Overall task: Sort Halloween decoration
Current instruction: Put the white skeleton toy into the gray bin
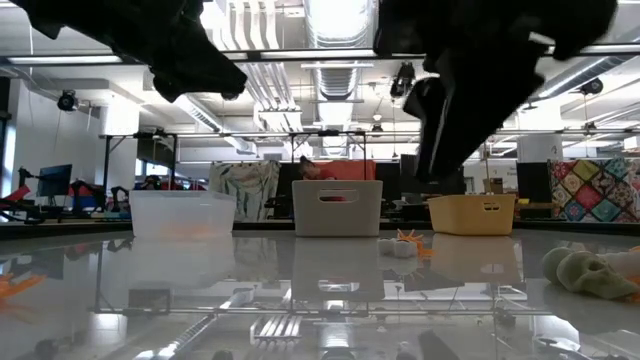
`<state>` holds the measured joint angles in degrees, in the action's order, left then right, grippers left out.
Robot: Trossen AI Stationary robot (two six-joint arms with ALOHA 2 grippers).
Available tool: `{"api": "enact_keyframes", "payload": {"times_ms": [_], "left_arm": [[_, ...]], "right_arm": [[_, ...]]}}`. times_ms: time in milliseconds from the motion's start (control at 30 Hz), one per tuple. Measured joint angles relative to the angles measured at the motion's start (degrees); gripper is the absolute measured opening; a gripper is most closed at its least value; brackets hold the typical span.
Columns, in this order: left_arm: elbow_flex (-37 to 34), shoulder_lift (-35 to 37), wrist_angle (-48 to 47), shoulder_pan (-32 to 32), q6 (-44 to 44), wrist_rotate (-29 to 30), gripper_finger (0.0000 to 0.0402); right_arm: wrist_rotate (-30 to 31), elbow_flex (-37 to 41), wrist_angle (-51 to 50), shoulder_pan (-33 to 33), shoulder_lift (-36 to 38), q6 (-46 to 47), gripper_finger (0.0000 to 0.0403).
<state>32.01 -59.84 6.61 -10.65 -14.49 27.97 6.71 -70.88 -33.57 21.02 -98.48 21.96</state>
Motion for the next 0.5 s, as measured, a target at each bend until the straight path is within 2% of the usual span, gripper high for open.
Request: {"api": "enact_keyframes", "payload": {"times_ms": [200, 500], "left_arm": [[0.00, -2.79, 1.77, -1.30, -0.57, -0.03, 0.0107], [0.00, -3.99, 4.03, -1.69, -0.60, -0.03, 0.0107]], "right_arm": [[12.80, 0.36, 4.15, -0.07, -0.79, -8.24, 0.0181], [13.33, 0.45, 7.32, -1.63, -5.10, -18.13, 0.0157]]}}
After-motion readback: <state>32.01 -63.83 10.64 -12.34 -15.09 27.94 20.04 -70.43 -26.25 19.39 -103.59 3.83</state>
